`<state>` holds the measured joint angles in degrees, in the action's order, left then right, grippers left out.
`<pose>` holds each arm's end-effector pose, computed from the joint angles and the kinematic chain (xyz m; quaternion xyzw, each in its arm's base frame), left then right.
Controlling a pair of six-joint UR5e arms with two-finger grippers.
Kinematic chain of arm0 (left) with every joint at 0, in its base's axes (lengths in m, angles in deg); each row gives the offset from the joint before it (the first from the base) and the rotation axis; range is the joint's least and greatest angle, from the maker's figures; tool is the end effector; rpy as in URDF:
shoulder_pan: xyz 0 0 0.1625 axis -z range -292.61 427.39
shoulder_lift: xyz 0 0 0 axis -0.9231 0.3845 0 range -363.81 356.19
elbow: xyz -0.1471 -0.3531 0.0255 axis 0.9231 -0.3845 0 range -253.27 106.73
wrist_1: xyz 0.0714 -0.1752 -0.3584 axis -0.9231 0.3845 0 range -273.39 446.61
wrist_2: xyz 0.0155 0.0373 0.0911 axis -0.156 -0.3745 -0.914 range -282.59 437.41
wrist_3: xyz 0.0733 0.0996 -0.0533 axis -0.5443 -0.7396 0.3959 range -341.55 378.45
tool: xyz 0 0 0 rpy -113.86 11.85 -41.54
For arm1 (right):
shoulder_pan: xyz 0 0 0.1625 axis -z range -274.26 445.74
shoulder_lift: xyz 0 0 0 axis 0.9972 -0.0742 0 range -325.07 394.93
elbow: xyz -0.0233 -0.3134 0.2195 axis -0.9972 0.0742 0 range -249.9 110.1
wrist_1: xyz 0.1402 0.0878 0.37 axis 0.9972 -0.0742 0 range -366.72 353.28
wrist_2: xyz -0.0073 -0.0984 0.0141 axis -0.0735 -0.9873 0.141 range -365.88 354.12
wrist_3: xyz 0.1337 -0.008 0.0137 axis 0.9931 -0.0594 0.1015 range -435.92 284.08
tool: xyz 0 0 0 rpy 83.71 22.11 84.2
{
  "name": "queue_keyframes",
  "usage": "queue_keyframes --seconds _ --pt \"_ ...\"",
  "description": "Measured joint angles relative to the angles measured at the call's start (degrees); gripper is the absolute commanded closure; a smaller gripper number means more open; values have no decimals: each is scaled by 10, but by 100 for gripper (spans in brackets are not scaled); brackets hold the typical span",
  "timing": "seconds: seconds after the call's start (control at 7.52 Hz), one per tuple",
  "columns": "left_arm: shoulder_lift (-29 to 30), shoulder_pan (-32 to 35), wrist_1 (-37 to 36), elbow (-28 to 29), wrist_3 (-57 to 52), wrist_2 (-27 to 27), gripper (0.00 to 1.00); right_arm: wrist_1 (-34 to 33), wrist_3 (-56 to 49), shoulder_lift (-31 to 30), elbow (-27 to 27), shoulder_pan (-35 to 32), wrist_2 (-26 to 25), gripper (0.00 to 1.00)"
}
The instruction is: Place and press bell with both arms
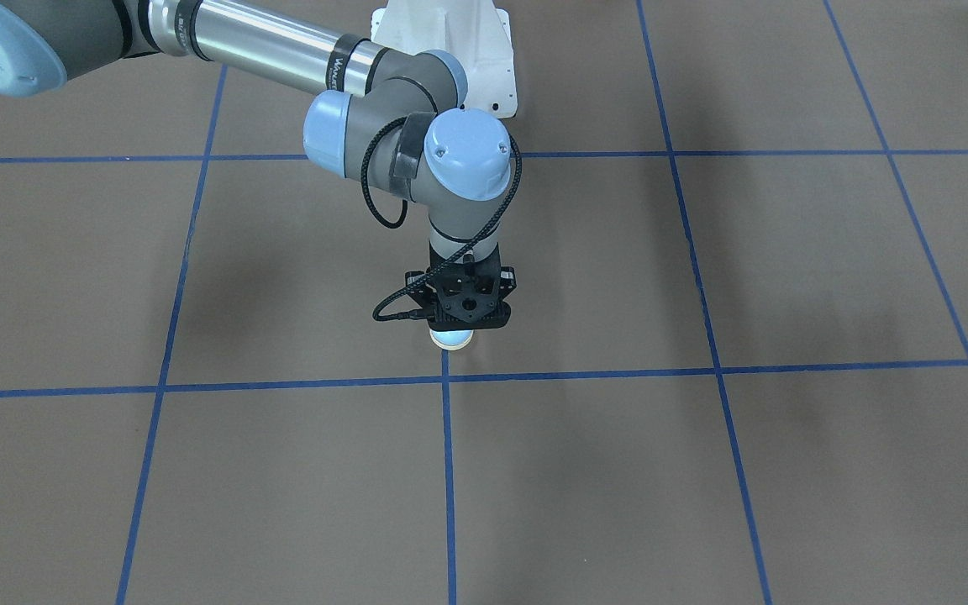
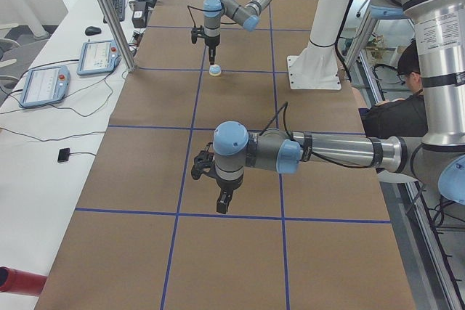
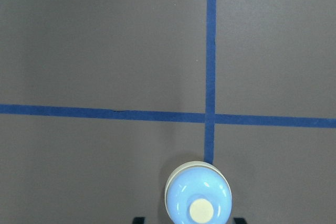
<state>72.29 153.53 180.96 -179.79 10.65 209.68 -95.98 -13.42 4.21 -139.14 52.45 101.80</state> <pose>-0.0155 -0.4033 0.6040 0.0691 0.3578 0.1163 0.9239 -0.6074 -0.5095 0.1562 0.0431 -0.3596 -0.0046 0.9321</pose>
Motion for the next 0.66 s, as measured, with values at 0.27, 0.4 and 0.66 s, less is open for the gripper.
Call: queue_keyframes --seconds 0.27,0.4,0.66 --pt "1 1 -1 1 -1 0 0 2 -11 -1 5 1 0 100" --pt "2 1 -1 1 -1 0 0 3 -13 -1 6 1 0 100" --pt "2 1 -1 1 -1 -1 0 4 -13 -2 10 1 2 100"
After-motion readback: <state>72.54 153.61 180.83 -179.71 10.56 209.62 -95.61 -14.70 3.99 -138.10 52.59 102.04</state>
